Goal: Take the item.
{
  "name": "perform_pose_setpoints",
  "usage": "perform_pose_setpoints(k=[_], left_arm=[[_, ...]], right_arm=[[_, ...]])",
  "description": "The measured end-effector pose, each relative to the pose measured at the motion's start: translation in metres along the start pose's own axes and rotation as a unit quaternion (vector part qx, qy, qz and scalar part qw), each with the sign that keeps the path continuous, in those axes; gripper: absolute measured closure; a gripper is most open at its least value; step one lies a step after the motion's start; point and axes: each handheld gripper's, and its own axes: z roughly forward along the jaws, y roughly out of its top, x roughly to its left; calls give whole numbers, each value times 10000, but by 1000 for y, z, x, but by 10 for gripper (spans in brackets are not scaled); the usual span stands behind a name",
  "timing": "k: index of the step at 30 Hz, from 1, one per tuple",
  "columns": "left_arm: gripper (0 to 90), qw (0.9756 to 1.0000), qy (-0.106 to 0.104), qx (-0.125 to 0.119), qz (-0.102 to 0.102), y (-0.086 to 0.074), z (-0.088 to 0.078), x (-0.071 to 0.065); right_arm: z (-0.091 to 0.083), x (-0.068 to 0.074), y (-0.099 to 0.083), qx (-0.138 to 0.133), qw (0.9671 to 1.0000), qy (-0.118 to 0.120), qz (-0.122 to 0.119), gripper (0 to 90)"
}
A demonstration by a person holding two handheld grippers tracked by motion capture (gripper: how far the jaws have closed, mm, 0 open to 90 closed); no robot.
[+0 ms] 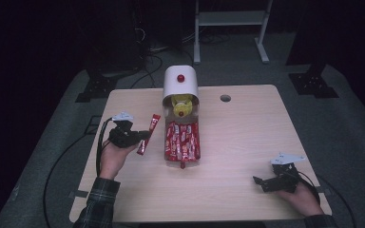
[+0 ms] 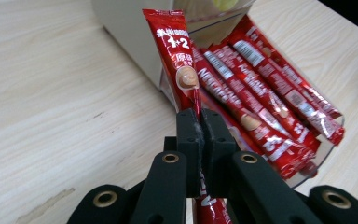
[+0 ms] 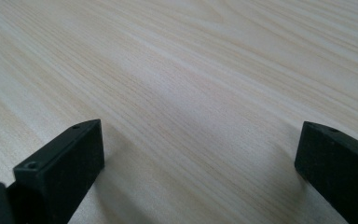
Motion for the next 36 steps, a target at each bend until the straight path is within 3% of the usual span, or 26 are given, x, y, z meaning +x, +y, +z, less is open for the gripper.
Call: perform_pose_setpoints(k=[14,36], left_arm=[[872,9987,256,374,-228,-17,26,23],[870,9960,437,739,-229,-26,58,34]], right_arm=[[0,0,0,1,10000,-2,-5,3],[0,0,0,1,10000,-1,-4,3]])
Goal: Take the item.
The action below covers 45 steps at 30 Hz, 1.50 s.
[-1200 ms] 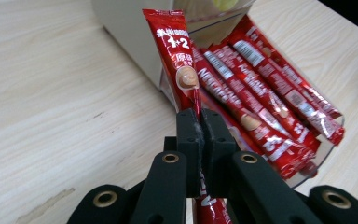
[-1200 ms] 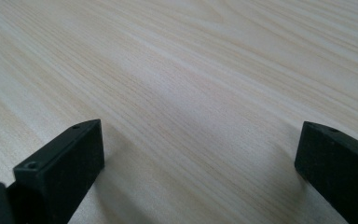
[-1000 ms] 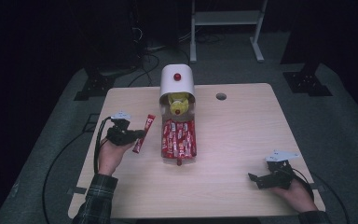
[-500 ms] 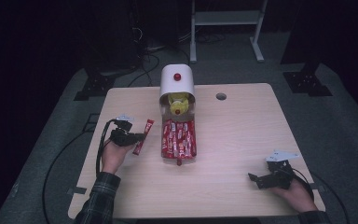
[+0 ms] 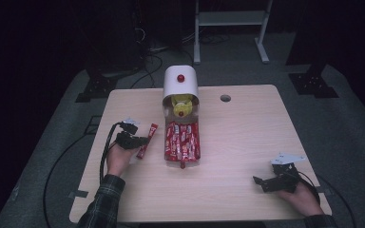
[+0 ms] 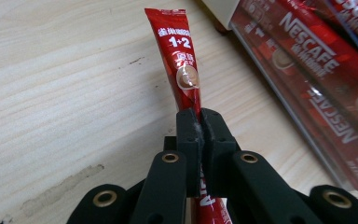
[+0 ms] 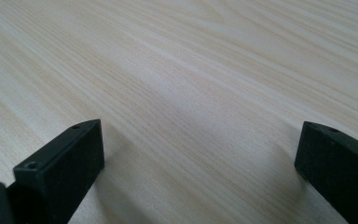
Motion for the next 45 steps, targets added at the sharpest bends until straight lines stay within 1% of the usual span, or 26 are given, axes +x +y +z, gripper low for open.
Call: perform_pose_setpoints(k=[6,9,14,15,17,21,23,24,26,29,30,31,32,34,35,37,38,42,43,44,45], left_arm=[[869,10000,12,65,-51,-1,6,3],[866,9999,15,107,-42,-2,10,3],[841,9999,25,96,-30,-2,12,4],[841,9999,13,87,-53,-3,13,4],[789,9999,49,71,-61,-3,13,5],[722,9999,78,70,-25,-3,12,6],[670,10000,49,-48,-45,-3,11,6],[630,9999,23,-92,-45,-3,10,7],[580,9998,1,-164,-59,-3,7,7],[493,9994,27,-333,-39,-5,1,8],[430,9994,34,-355,-44,-6,0,8],[398,9992,36,-388,-44,-6,-2,8],[376,9991,45,-432,-19,-7,-4,8],[321,9987,37,-506,-38,-9,-7,8],[283,9986,57,-533,-20,-9,-9,8],[237,9982,72,-588,48,-10,-13,6],[207,9982,103,-582,52,-10,-14,5],[141,9983,146,-532,158,-12,-18,0],[131,9980,161,-573,196,-13,-20,-2],[123,9980,156,-580,183,-14,-20,-4],[103,9982,178,-539,212,-16,-22,-6]], right_arm=[[0,0,0,0,10000,0,0,3],[0,0,0,0,10000,0,-1,3],[0,0,0,0,10000,1,0,3],[0,0,0,0,10000,0,0,3],[0,0,0,0,10000,0,0,3],[0,0,0,0,10000,1,1,3],[0,0,0,-2,10000,2,5,3],[0,0,0,0,10000,0,0,3],[0,0,0,0,10000,0,1,3],[0,0,0,-2,10000,2,5,3],[0,0,0,-2,10000,2,5,4],[0,0,0,0,10000,0,0,3],[0,0,0,-3,10000,2,5,3],[0,0,0,-1,10000,1,5,3],[0,0,0,-1,10000,1,5,3],[0,0,0,-1,10000,1,4,3],[0,0,0,-1,10000,2,6,3],[0,0,0,-2,10000,2,4,3],[0,0,0,-2,10000,2,3,3],[0,0,0,-5,10000,2,4,3],[0,0,0,-5,10000,3,4,3]])
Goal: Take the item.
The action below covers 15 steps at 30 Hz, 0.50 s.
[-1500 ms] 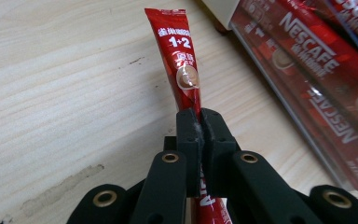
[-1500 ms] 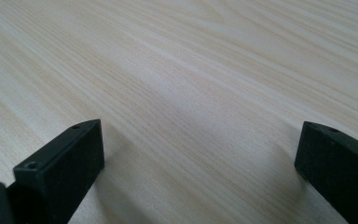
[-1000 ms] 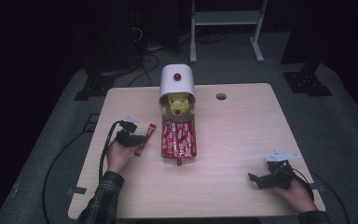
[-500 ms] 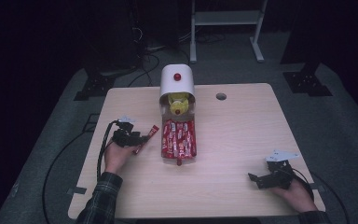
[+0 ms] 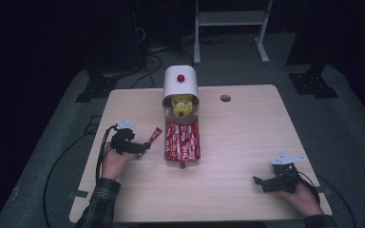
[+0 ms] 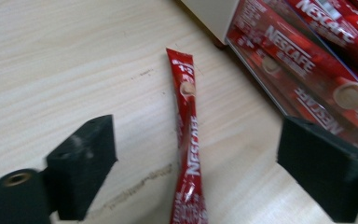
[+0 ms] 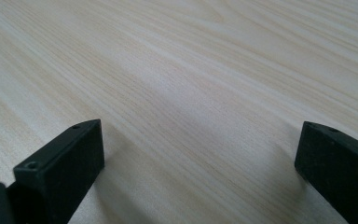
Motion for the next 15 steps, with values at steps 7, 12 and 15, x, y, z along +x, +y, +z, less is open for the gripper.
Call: perform_pose_setpoints(k=[7,12,15], left_arm=[[19,9999,102,73,94,-7,-8,-13],[13,9998,82,92,141,-12,-13,-20],[13,9998,78,91,177,-16,-16,-24]], right_arm=[[0,0,0,2,10000,-2,-1,3],[0,0,0,3,10000,-4,0,3],[0,0,0,1,10000,-2,2,3]])
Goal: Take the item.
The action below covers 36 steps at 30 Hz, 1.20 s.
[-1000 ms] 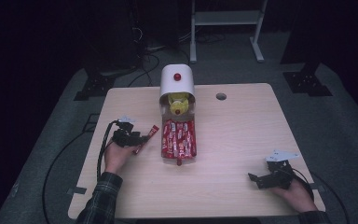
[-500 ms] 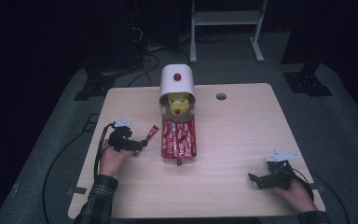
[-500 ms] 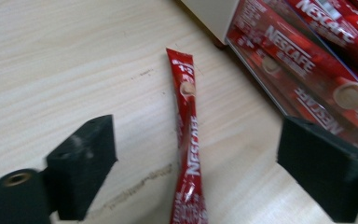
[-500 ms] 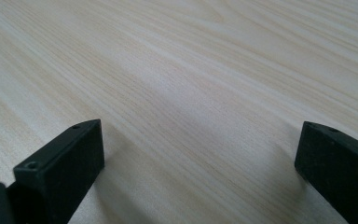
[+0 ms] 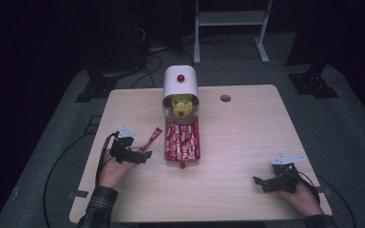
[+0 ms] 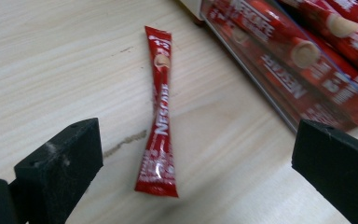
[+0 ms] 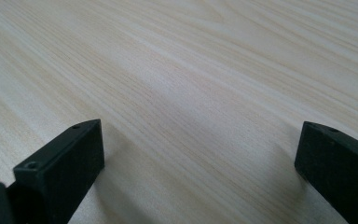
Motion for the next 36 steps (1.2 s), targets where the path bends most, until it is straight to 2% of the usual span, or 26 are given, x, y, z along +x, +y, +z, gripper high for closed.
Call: perform_pose_setpoints(k=[12,23,28,36], left_arm=[[13,9999,7,32,122,-27,-20,-16],[13,9992,135,237,275,-50,-24,-24],[13,9982,251,439,320,-60,-23,-24],[13,9983,244,468,231,-71,-22,-20]], right_arm=[[0,0,0,-2,10000,-1,-1,3],[0,0,0,-3,10000,-1,4,3],[0,0,0,-5,10000,-3,11,3],[0,0,0,-4,10000,-4,7,3]])
